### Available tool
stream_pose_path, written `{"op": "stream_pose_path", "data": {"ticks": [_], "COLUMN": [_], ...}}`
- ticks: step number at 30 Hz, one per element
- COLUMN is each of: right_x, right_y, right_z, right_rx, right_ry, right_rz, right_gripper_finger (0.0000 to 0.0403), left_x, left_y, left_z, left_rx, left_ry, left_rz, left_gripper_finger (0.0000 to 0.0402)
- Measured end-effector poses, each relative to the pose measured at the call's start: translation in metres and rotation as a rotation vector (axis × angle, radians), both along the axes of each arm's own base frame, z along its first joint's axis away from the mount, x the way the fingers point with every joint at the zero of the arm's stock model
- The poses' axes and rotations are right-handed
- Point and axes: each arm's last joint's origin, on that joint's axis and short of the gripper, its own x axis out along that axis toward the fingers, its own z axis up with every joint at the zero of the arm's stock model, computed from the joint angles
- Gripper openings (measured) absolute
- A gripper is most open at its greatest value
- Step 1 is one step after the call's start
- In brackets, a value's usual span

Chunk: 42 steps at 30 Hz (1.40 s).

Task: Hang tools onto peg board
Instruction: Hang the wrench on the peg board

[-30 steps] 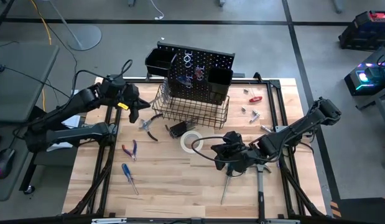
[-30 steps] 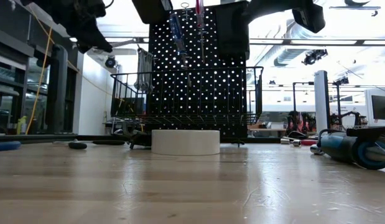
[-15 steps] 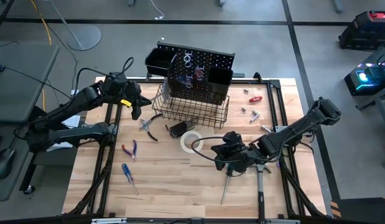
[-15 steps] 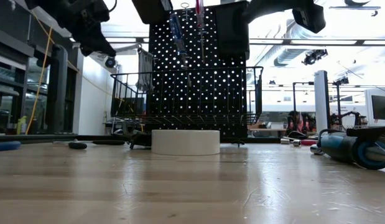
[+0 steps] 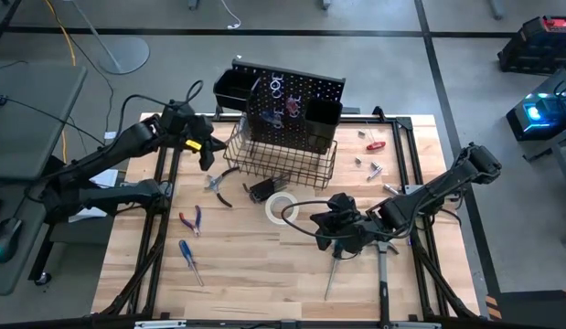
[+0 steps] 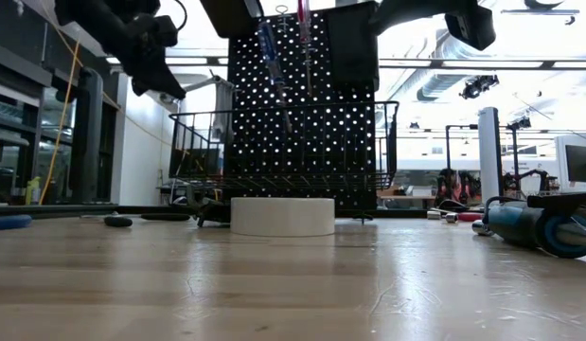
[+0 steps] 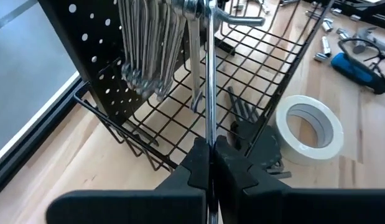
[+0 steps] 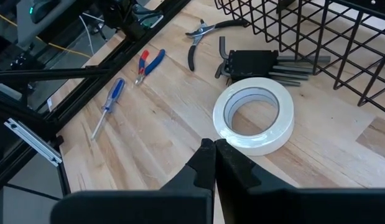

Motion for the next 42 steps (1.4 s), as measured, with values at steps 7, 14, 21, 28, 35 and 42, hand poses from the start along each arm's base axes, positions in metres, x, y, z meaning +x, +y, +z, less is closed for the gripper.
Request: {"op": "stream_pose_path", "data": {"ticks": [7,14,21,28,35,42], "right_x": [0.0,0.0,0.0,0.0,0.0,0.0], "right_y": [0.0,0.001,0.001,0.001,0.001,0.001], "right_z": [0.0,0.0,0.0,0.0,0.0,0.0], "right_rx": [0.005,0.013,0.016,0.017,0.017,0.017], "right_ry": [0.002,0.006,0.008,0.008,0.009,0.009], "right_rz": [0.005,0.014,0.017,0.018,0.018,0.018], "right_gripper_finger": [0.0,0.0,0.0,0.0,0.0,0.0], "left_x": [-0.001,-0.002,-0.002,-0.005,-0.009,-0.004], "left_y": [0.005,0.006,0.006,0.003,0.006,0.004], "left_z": [0.0,-0.001,-0.001,0.011,0.024,0.021], "left_rx": [0.033,0.051,0.014,0.048,0.203,0.269], "left_ry": [0.009,0.037,0.02,-0.022,0.035,0.091], "left_rz": [0.047,0.083,0.116,0.108,0.188,0.055], "left_gripper_finger": [0.0012,0.009,0.0167,0.0185,0.0186,0.0103]}}
